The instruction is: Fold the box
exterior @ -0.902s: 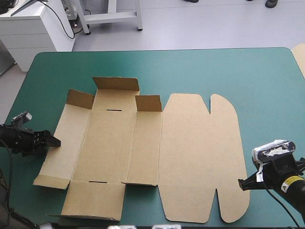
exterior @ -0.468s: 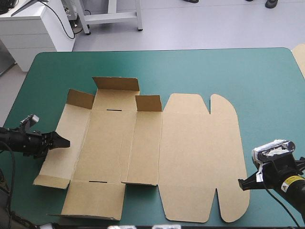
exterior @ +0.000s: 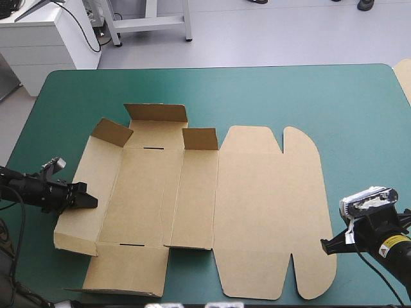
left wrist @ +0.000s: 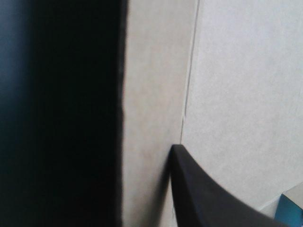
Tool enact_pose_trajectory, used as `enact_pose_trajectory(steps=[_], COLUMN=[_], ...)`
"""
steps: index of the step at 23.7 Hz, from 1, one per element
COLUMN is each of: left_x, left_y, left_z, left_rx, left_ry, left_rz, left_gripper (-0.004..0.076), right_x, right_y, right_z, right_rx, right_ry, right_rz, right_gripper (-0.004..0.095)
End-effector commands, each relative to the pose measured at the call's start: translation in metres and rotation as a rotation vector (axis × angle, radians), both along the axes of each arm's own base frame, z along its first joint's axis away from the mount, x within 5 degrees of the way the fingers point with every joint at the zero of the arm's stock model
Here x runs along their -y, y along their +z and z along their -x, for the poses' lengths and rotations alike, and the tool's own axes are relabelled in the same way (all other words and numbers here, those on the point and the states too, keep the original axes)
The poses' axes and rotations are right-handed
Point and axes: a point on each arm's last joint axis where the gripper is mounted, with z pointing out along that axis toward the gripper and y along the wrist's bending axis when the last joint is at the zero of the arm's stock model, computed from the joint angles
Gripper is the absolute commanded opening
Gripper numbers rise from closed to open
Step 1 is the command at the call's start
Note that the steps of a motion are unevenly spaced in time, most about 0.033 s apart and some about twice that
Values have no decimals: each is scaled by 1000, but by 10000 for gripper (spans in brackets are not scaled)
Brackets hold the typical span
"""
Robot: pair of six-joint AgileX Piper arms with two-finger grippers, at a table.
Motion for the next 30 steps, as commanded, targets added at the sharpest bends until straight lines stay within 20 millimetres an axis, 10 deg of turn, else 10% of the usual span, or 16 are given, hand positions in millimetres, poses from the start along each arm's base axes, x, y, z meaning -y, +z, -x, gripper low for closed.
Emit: enact_pose_trajectory(steps=[1, 15, 25, 30], left_x=[9, 38, 170, 214], left_y=[11, 48, 226, 240], left_z=[5, -15, -64, -67], left_rx=[-16, 150, 710, 838], left_ry=[-46, -114, -570, -707], left_rz=[65, 73, -586, -705], left_gripper=[48, -6, -6, -6], right_x=[0, 0, 0, 0], right_y=[13, 13, 13, 13], right_z=[-4, -3, -4, -4], right_rx=[90, 86, 85, 89], right_ry=[1, 0, -13, -17], right_rz=[-7, -6, -23, -31], right_gripper=[-21, -21, -21, -20])
